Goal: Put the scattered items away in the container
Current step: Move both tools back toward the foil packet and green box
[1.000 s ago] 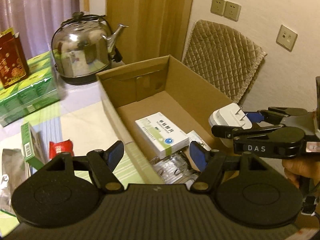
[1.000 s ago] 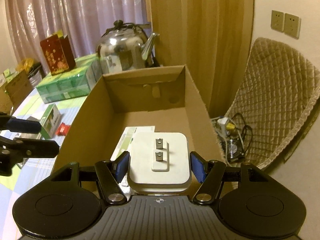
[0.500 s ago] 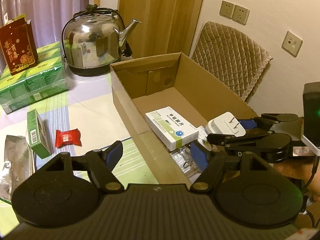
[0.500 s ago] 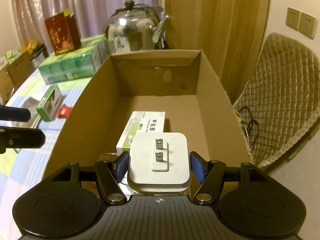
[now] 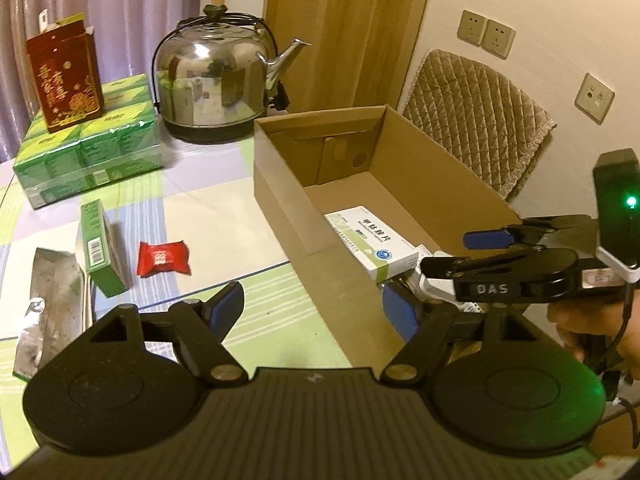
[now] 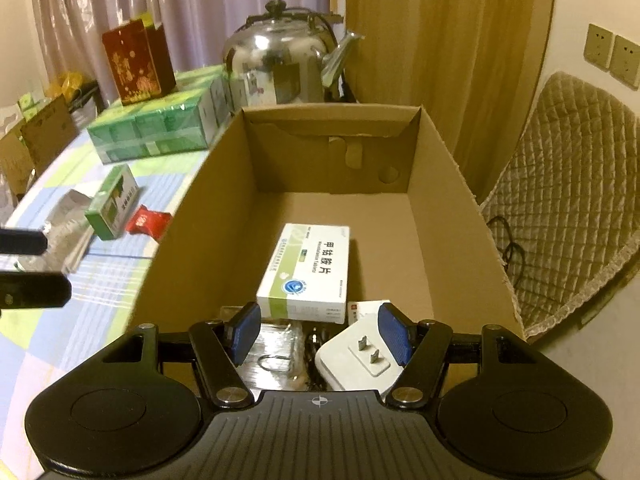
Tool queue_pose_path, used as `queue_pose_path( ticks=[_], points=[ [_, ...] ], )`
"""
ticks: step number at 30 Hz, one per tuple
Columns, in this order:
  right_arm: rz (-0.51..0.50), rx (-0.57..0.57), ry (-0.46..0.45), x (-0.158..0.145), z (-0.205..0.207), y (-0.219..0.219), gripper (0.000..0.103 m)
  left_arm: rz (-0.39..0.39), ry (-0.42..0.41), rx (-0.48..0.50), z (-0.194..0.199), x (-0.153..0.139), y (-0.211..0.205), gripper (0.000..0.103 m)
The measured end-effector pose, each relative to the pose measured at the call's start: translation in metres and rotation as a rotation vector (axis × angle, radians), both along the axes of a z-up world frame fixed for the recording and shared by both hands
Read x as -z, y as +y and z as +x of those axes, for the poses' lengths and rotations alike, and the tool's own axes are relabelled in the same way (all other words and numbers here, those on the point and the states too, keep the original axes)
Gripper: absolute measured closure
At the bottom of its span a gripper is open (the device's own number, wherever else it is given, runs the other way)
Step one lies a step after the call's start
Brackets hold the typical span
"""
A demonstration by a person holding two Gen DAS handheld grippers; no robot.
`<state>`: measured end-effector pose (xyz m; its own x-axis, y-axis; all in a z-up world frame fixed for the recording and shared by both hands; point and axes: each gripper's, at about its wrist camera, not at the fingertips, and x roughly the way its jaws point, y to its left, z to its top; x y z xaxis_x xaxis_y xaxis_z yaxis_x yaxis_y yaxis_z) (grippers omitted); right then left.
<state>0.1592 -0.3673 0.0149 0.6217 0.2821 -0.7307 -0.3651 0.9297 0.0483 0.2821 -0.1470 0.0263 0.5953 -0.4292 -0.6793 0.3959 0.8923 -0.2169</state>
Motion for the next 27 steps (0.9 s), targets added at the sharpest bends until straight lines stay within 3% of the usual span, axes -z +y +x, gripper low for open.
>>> queue_pose_path(
  ticks=[8, 15, 21, 27],
  points=[
    [0.026, -0.025, -0.056, -0.027, -0.030, 0.013, 0.018, -0.005, 0.018, -0.057, -0.030, 0.007, 0.043, 0.029],
    [0.041, -0.108, -0.103, -0.051, -0.060, 0.050, 0.002, 0.053, 0.038, -0.122, -0.062, 0.019, 0.096, 0.025],
    [0.038, -0.200, -0.123, -0.059, -0.080, 0.091, 0.002, 0.108, 0.053, -0.183, -0.085, 0.029, 0.147, 0.014],
    [0.024, -0.287, -0.124, -0.060, -0.093, 0.133, 0.002, 0.143, 0.064, -0.229, -0.096, 0.032, 0.192, 0.011]
  ],
)
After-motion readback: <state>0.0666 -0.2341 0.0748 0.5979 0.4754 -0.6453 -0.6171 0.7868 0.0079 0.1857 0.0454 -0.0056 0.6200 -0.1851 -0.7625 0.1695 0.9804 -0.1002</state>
